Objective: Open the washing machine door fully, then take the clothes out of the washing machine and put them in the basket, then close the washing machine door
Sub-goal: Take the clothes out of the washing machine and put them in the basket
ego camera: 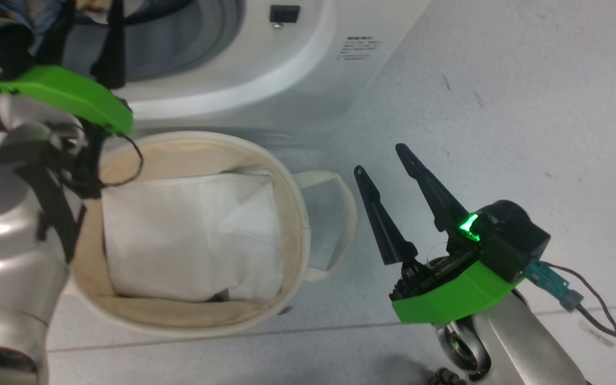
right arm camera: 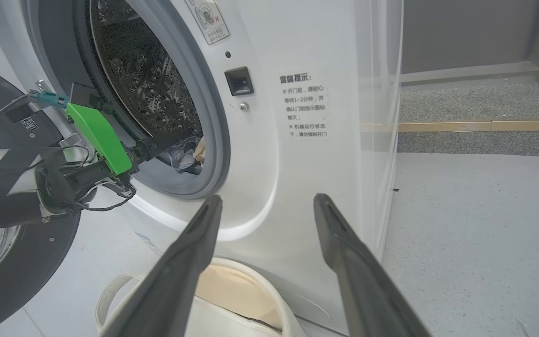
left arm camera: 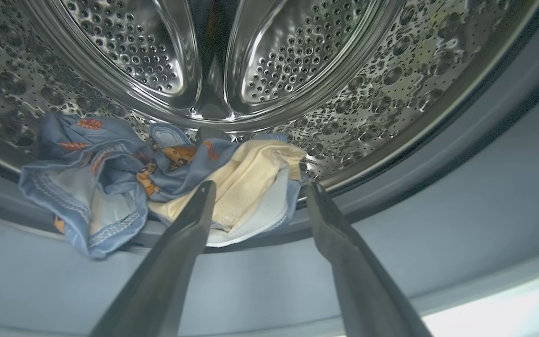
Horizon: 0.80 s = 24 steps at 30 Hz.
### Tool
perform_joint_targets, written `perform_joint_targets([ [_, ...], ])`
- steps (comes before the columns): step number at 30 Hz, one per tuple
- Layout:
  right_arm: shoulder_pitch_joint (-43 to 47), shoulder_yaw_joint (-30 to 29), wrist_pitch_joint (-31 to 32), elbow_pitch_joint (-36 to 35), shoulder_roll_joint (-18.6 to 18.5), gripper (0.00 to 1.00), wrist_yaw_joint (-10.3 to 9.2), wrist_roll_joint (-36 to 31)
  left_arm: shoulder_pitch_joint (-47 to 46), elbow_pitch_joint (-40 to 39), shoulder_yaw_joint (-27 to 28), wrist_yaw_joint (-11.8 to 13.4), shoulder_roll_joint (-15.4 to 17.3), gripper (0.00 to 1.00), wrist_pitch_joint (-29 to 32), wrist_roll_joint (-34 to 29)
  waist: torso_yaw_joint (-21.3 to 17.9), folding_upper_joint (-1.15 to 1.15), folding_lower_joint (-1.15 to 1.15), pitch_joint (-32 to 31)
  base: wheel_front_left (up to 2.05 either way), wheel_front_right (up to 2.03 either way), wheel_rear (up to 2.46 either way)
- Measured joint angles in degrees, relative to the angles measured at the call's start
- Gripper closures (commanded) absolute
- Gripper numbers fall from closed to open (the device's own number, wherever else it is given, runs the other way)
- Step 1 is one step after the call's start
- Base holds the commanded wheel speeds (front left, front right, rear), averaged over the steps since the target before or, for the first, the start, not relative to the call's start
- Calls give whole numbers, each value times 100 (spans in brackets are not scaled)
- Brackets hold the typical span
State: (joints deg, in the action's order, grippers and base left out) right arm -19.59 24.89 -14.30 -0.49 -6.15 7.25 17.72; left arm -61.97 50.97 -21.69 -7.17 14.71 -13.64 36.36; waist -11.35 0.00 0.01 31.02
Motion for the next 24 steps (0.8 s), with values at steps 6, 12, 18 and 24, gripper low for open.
perform_joint_targets([
  [6, -2, -43, 0, -136, 24, 0, 0, -9, -586, 413, -276, 0, 307, 0, 154, 244, -237, 0, 0, 304, 0, 0, 0],
  [12, 7, -149, 0, -193, 76, 0, 0, -68, -1083, 886, -478, 0, 487, 0, 364, 428, -459, 0, 0, 534, 0, 0, 0],
  [18, 20, -190, 0, -322, 114, 0, 0, -165, -1615, 1681, -622, 10, 584, 0, 889, 468, -631, 0, 0, 675, 0, 0, 0],
  [24, 54, -256, -1, -423, 146, 0, 0, -271, -1717, 2034, -694, 9, 490, 100, 939, 466, -644, 0, -1, 595, 0, 0, 0],
])
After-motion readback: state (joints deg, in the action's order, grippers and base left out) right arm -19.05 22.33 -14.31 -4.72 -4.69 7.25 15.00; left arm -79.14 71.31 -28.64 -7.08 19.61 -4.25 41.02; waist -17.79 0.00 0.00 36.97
